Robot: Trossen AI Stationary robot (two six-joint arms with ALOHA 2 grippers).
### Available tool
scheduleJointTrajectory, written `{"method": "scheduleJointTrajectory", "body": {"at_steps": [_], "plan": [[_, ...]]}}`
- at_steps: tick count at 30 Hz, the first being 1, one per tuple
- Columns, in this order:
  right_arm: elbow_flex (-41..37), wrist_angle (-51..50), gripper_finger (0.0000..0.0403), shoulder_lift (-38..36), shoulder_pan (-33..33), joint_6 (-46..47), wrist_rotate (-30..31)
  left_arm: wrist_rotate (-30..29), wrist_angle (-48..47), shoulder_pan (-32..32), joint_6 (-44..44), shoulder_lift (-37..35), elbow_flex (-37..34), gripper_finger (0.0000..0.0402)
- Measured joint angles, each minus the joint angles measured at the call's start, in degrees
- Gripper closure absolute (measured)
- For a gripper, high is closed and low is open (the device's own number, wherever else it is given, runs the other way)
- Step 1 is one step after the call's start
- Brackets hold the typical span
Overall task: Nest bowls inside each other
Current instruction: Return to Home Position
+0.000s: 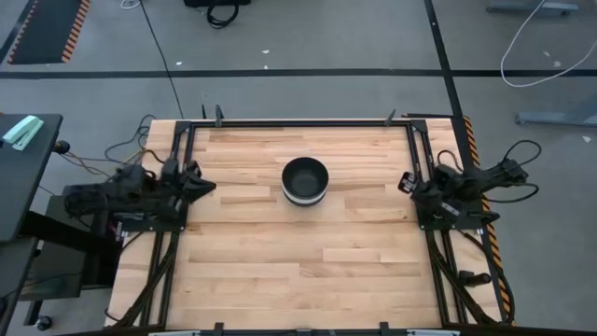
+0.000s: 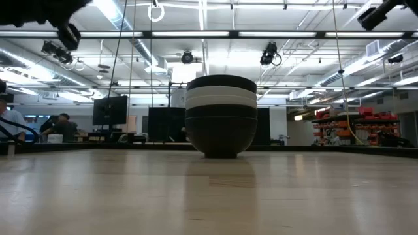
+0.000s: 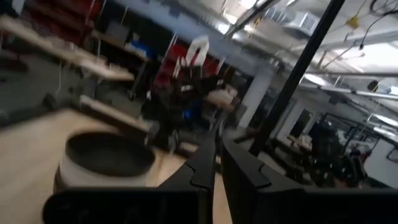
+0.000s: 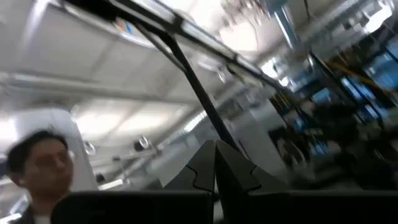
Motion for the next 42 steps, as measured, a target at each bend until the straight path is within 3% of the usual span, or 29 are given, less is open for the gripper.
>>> {"method": "scheduleJointTrajectory", "body": {"at_steps": [9,14,23,32,37,42], "plan": [[-0.10,-15.12,0.0385,0.00,0.00,-1.93,0.07,3.90,-0.33,0.00,2.23,0.08,-5.07,0.0376],[-0.10,-27.38,0.0385,0.00,0.00,-2.83,0.29,3.14,-5.62,0.00,5.20,0.13,-5.13,0.0367],[-0.10,-36.75,0.0385,0.00,0.00,-7.63,3.23,-9.91,-13.36,0.02,6.12,0.19,-5.13,0.0367],[-0.06,-39.04,0.0385,0.02,-0.01,-9.79,4.98,-17.87,-13.44,0.04,9.34,0.19,-5.13,0.0378],[0.03,-38.95,0.0385,0.02,-0.02,-7.86,8.49,-16.54,-7.36,0.00,10.52,0.19,-5.13,0.0373],[0.05,-38.84,0.0385,0.02,-0.02,-7.82,8.85,-10.31,3.93,-0.02,15.41,0.16,-5.13,0.0365]]}}
